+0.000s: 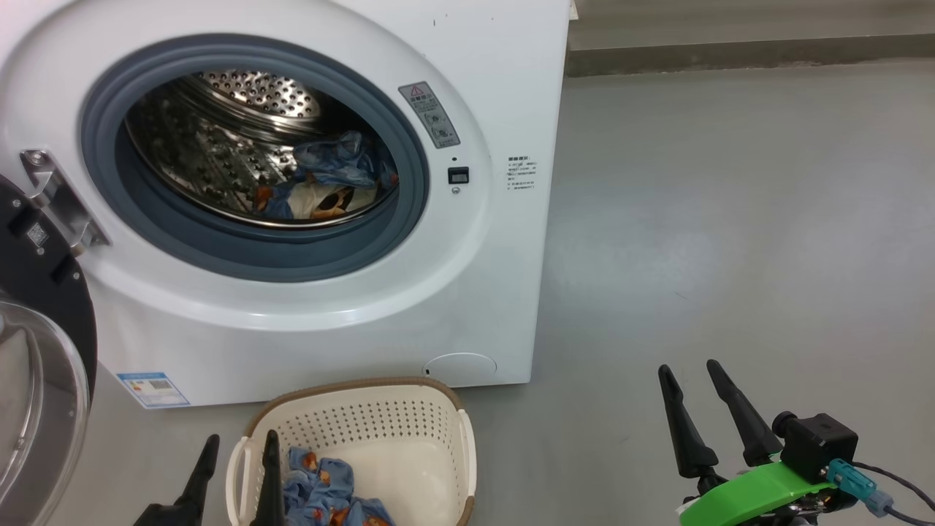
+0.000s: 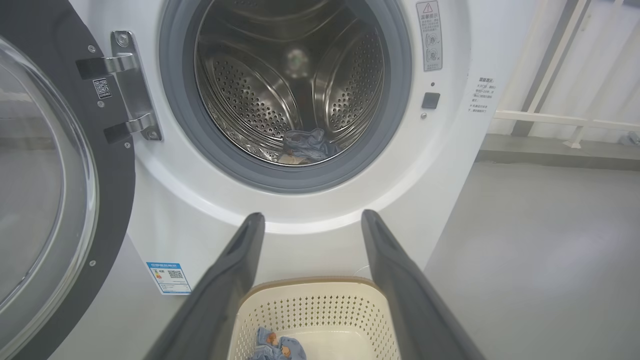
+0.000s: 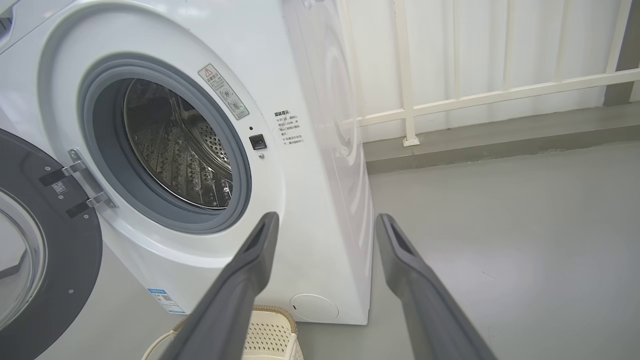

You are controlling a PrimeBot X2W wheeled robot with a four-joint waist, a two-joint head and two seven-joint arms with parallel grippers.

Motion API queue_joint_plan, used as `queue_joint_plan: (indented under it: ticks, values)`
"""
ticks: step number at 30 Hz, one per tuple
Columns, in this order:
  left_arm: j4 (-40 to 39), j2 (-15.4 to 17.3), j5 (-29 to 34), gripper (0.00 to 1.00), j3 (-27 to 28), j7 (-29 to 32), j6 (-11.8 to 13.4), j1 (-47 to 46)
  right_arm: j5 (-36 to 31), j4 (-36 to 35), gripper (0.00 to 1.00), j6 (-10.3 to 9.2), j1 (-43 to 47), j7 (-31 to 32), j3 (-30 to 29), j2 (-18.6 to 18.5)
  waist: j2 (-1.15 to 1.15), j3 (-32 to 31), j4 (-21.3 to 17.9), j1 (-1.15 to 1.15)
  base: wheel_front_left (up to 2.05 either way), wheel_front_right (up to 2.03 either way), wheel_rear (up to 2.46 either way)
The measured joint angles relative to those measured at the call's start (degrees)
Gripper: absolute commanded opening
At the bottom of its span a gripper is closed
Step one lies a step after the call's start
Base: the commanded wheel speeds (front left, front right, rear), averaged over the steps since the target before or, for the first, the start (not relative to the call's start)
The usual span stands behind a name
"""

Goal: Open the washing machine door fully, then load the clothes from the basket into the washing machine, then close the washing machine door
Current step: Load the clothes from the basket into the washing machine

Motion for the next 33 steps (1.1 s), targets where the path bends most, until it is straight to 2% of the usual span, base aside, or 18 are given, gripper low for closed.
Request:
queue_joint_plan:
  ticks: [17,25,33]
  values:
    - [2.33,-0.02,-0.03,1.0,-0.68,0.0,-0.53,-0.41,-0.75,-0.18,1.0,0.0,-0.04,0.0,-0.56,0.01,0.0,2.79,0.08,0.0,0.0,0.0,0.0]
    - [8.45,-0.08,-2.08,1.0,-1.85,0.0,-1.67,-4.03,-1.62,-1.11,1.0,0.0,-1.2,0.0,-1.69,0.01,0.0,7.09,-0.27,0.0,0.0,0.0,0.0]
    - [18.64,-0.09,-2.07,1.0,-3.23,0.0,-3.11,-12.48,-3.42,-2.53,1.0,0.0,-3.42,0.0,-2.58,0.0,0.0,13.56,-0.75,0.0,0.0,0.0,0.0]
